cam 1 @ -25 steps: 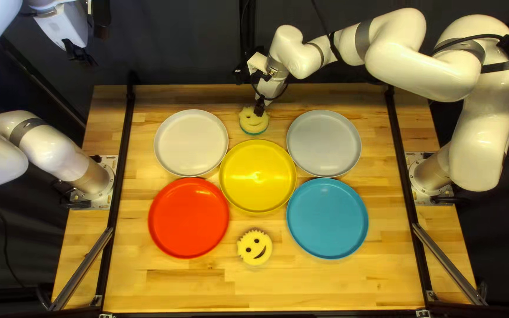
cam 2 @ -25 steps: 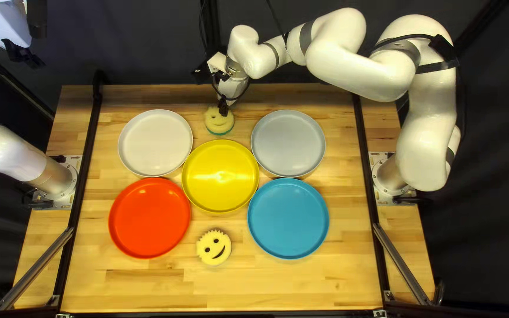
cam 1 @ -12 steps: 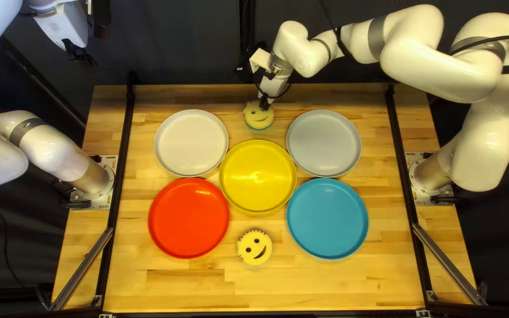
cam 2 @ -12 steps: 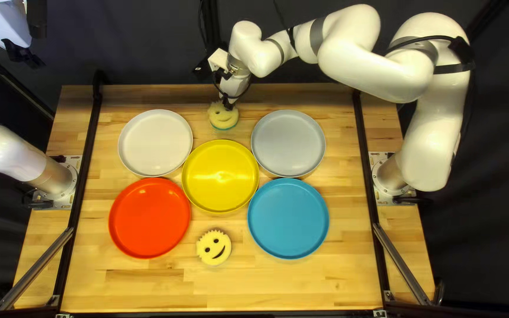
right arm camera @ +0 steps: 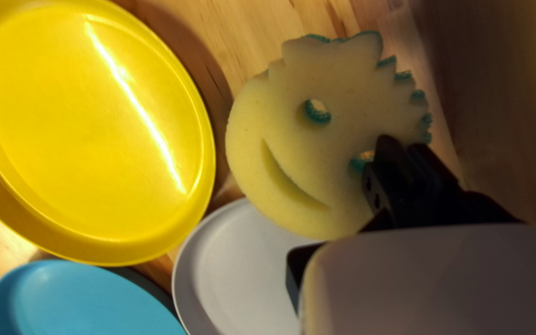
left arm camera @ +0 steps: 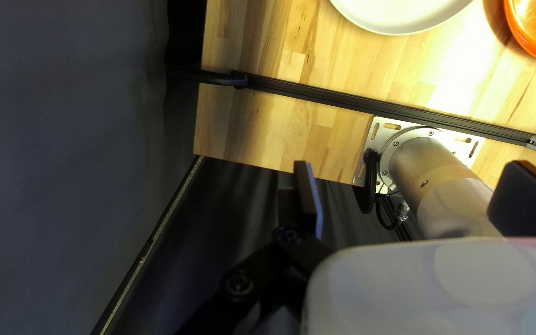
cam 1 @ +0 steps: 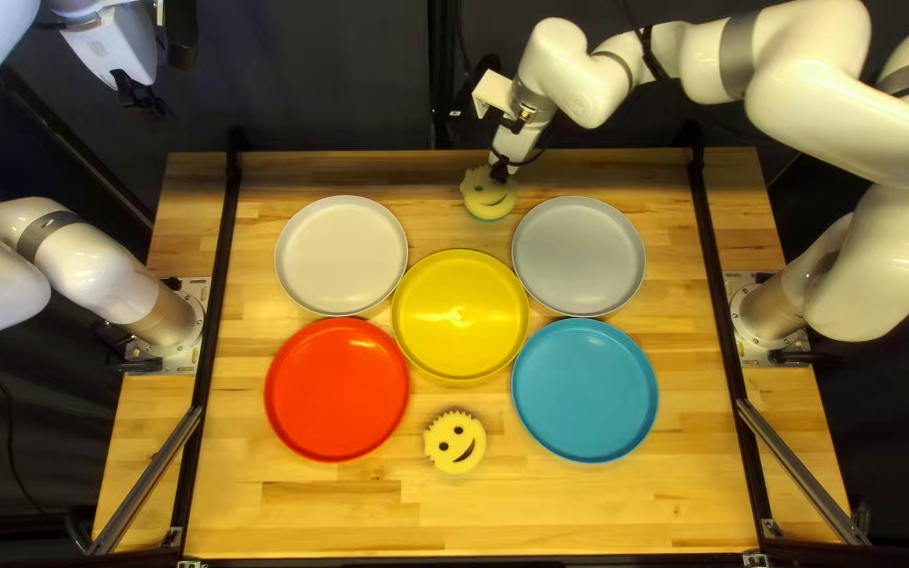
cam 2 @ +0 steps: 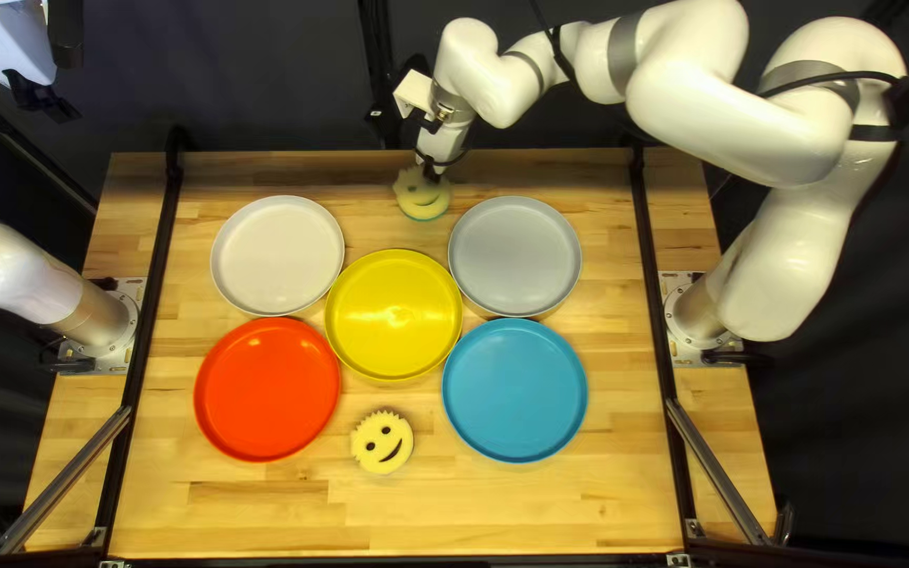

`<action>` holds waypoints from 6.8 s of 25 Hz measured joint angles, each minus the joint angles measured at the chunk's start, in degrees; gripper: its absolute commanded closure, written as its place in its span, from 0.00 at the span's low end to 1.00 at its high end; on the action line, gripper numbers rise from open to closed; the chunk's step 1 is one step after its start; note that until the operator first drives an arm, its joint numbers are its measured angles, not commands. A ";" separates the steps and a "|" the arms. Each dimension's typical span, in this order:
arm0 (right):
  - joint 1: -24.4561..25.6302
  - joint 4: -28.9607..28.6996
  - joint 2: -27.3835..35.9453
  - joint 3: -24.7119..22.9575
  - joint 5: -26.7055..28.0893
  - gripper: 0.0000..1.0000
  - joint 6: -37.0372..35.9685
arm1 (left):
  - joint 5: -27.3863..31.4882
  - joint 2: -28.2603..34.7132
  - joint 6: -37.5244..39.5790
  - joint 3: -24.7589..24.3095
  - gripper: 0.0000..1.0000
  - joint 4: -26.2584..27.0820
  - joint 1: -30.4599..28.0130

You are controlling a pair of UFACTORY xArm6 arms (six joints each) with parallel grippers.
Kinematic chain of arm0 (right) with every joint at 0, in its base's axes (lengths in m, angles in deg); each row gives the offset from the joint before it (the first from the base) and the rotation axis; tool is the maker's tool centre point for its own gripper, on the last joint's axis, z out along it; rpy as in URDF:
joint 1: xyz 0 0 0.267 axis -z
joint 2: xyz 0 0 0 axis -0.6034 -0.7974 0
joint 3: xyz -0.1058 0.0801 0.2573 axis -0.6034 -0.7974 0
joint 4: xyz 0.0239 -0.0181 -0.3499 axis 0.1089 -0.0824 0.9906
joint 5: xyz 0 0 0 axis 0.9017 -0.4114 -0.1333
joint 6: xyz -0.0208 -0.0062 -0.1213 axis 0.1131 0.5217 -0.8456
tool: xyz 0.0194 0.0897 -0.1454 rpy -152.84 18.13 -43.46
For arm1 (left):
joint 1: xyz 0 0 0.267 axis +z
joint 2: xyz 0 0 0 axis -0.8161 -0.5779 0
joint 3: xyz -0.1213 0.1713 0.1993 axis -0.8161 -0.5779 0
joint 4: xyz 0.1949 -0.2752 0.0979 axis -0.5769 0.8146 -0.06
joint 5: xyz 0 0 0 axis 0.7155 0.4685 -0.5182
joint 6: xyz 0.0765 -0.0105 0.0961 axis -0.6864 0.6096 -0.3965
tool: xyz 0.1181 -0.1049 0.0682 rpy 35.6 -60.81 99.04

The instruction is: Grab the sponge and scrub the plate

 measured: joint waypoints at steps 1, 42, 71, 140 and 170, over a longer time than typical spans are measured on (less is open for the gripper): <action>-0.25 1.28 1.11 -1.51 -0.42 1.00 0.55 | 0.00 0.00 0.00 0.00 0.00 0.00 0.00; -12.35 19.40 18.22 -22.86 -5.37 1.00 11.80 | 0.00 0.00 0.00 0.00 0.00 0.00 0.00; -10.90 21.54 7.03 -18.58 -8.23 1.00 14.10 | 0.00 0.00 0.00 0.00 0.00 0.00 0.00; -1.75 24.39 12.81 -24.83 -10.07 1.00 8.73 | 0.00 0.00 0.00 0.00 0.00 0.00 0.00; -2.97 23.40 23.75 -37.17 -15.46 1.00 5.30 | 0.00 0.00 0.00 0.00 0.00 0.00 0.00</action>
